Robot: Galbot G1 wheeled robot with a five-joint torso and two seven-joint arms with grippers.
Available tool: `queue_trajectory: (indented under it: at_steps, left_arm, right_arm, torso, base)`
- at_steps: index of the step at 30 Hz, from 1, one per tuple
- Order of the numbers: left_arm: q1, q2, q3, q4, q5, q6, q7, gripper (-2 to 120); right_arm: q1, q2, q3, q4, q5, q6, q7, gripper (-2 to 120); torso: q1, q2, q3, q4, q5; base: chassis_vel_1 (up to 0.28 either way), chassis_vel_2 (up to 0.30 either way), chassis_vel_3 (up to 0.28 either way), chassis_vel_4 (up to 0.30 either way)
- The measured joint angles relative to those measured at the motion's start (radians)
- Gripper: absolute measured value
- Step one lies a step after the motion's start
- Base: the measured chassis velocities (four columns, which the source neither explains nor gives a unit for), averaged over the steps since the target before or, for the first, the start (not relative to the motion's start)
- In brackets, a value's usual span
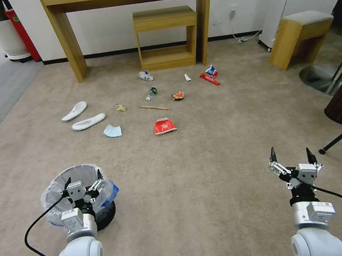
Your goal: Pick up the trash bin and place the garbage on the floor into it.
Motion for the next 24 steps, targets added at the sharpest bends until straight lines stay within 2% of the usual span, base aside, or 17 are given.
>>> queue_trajectory:
  at_steps: [24]
  left_arm:
    - [-0.001, 0.001, -0.002, 0.005, 0.001, -0.003, 0.000, 100]
  right_arm:
    - [0.003, 0.009, -0.002, -0.014, -0.007, 0.009, -0.001, 100]
  torso:
    - [0.000, 0.000, 0.000, 0.0000, -0.0001]
  base:
    - [0.125, 0.125, -0.122, -0.124]
